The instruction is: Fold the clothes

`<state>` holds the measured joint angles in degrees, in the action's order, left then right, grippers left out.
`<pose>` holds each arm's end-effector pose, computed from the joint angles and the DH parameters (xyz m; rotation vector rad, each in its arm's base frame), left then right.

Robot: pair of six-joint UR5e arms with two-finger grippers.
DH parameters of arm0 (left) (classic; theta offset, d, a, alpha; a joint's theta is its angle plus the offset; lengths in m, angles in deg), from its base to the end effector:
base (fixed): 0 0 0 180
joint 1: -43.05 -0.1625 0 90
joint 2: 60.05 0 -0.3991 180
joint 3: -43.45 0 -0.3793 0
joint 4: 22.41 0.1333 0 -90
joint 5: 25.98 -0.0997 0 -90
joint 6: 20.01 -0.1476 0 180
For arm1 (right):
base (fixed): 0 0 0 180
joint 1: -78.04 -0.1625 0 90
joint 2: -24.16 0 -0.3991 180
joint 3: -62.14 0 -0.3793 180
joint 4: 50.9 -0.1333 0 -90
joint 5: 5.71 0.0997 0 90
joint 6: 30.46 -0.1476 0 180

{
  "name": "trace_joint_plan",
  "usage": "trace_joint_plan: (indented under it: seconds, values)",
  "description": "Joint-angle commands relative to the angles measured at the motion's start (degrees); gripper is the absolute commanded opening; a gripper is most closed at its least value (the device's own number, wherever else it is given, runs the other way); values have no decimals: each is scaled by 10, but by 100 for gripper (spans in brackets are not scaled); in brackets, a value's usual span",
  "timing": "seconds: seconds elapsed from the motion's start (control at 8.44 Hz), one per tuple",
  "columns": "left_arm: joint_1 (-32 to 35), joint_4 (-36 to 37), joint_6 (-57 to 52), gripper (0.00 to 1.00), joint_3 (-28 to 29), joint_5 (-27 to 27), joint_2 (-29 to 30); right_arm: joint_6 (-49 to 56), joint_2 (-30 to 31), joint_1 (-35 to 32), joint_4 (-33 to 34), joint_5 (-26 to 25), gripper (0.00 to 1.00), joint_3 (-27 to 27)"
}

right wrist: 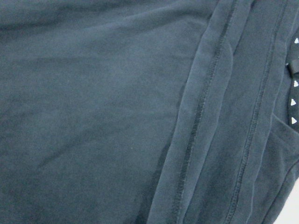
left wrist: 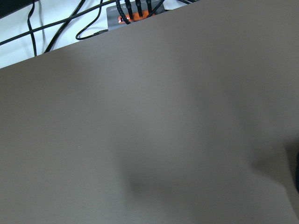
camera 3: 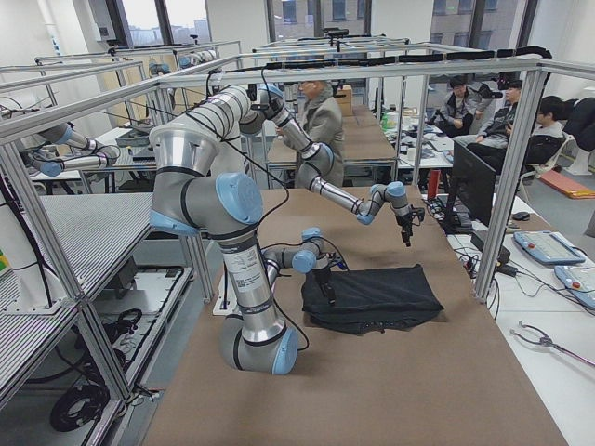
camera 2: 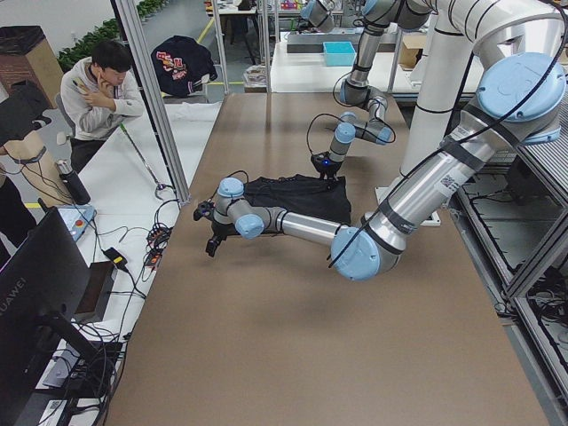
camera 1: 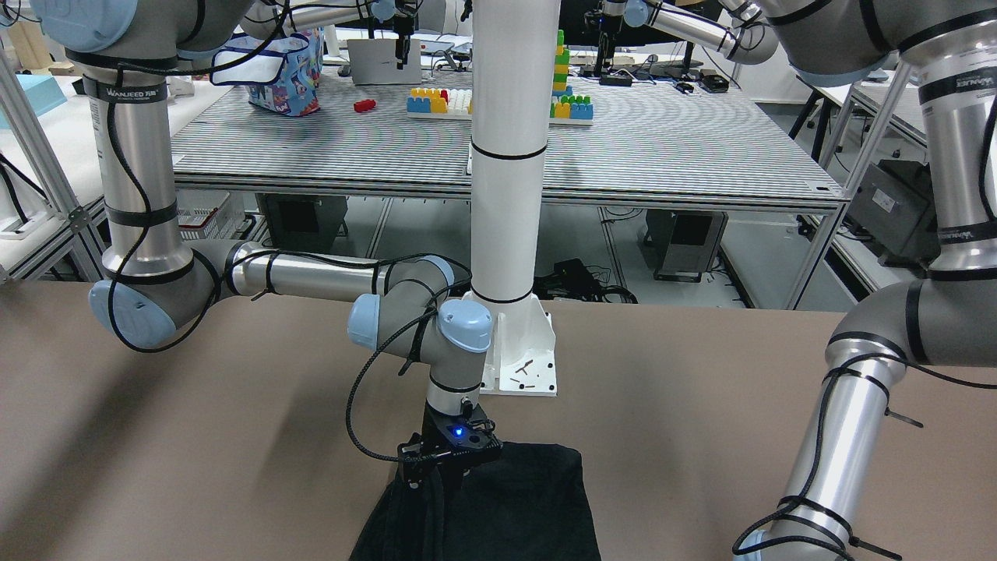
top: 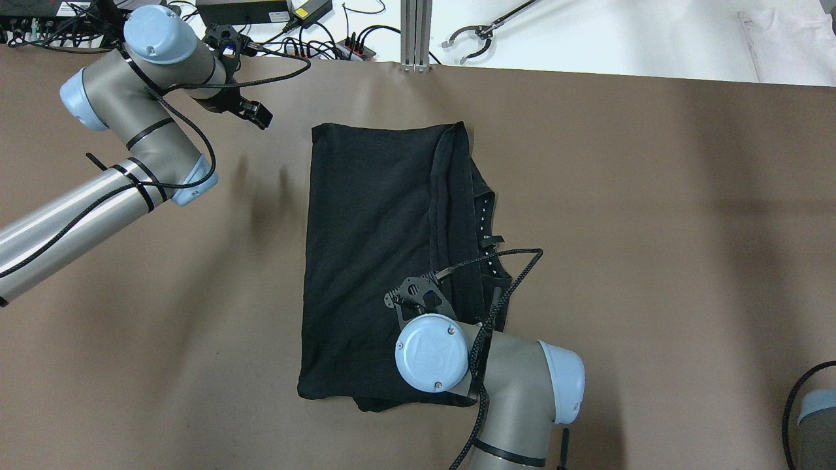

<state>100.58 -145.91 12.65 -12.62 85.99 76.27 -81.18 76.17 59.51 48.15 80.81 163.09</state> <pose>0.3780 -0.7394 0.3804 0.4713 0.7313 0.1504 -0.5861 -0.3465 0.2401 0.3892 -0.5838 -0.3261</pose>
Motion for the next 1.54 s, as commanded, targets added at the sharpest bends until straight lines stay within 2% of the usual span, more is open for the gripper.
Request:
trace_joint_plan:
  seconds: [0.0,0.36,0.59,0.95,1.07,1.19,1.42]
  values:
    - [0,-1,0,100,1,-1,0,42,4,17,17,-19,67,5]
    - [0,-1,2,100,0,-1,-1,56,10,17,21,-20,47,14]
    - [0,-1,4,100,1,-2,-1,56,12,17,20,-26,38,18]
    - [0,-1,4,100,1,-2,-1,57,35,17,20,-26,20,50]
    - [0,-1,4,100,1,-3,-1,57,37,17,20,-26,8,51]
    - [0,-1,4,100,1,-2,-1,56,36,17,20,-26,0,54]
    - [0,-1,4,100,0,-3,-1,56,43,16,20,-25,0,58]
